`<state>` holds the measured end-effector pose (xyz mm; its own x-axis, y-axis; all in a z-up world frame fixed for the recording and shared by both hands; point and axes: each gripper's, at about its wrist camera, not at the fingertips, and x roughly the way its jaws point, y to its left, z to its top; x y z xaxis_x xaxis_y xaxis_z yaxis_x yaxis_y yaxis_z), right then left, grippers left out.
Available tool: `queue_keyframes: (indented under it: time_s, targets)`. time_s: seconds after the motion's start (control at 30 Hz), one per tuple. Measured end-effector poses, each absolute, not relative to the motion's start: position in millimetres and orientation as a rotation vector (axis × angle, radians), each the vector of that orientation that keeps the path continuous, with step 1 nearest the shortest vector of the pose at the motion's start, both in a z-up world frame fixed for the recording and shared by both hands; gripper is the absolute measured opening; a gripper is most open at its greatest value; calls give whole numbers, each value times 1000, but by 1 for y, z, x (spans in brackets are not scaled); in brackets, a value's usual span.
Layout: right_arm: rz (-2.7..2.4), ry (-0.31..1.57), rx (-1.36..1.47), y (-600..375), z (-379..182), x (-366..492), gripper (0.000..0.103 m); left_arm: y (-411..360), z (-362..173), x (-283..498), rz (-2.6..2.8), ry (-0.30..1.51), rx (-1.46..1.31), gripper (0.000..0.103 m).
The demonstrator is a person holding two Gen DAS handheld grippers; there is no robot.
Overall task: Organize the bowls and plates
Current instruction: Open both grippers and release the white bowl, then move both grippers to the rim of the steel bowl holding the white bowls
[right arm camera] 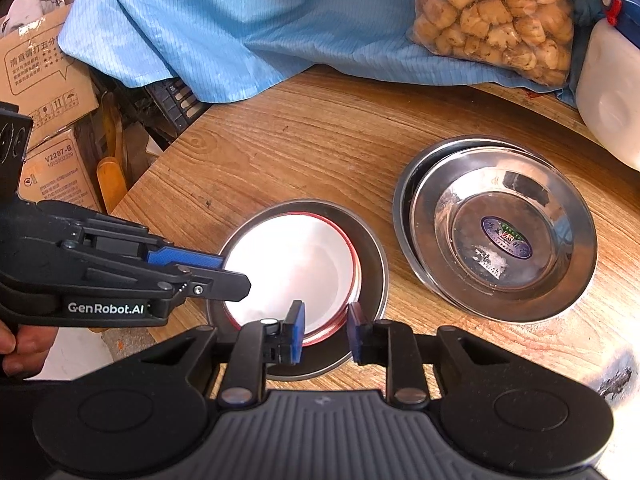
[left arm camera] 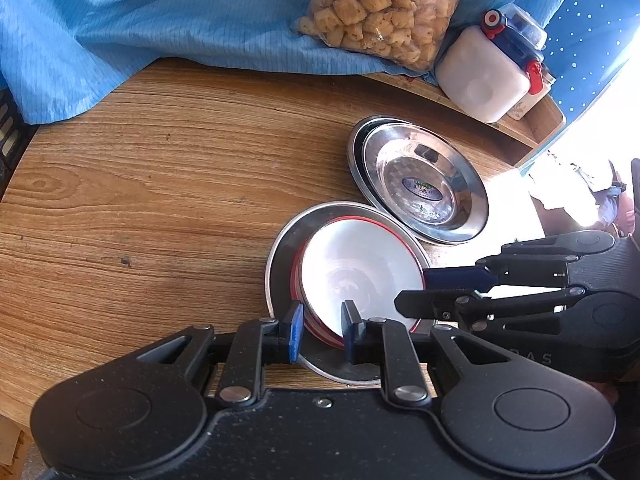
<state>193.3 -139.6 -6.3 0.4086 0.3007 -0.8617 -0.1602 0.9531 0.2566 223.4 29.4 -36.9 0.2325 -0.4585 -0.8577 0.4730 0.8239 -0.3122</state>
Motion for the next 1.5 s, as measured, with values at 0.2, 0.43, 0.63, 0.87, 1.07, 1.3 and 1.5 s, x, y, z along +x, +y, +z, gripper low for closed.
queue_keyframes:
  time_s: [0.2,0.43,0.63,0.87,1.07,1.3,1.5]
  targets:
    - [293,1118,132,-137,-6,193,32,30,-36,224,-641,1174,10,24]
    - [268,1115,160,-141,-4,192,32,34,-30,227,-626,1158,-31,33]
    - [230,1089,197,-149,4,188,51,42,-20,231,-573,1103,-91,75]
    - [162,1072,254,-164,10,187,85,47,-13,245,-486,1078,-114,102]
    - [92,1054,308,-177,14,183,103,53,-13,252,-430,1055,-87,102]
    - [-23,1080,346,-193,12,180,103,64,-19,256,-356,1079,-26,102]
    - [-74,1143,364,-199,0,180,103,69,-28,255,-346,1113,33,102]
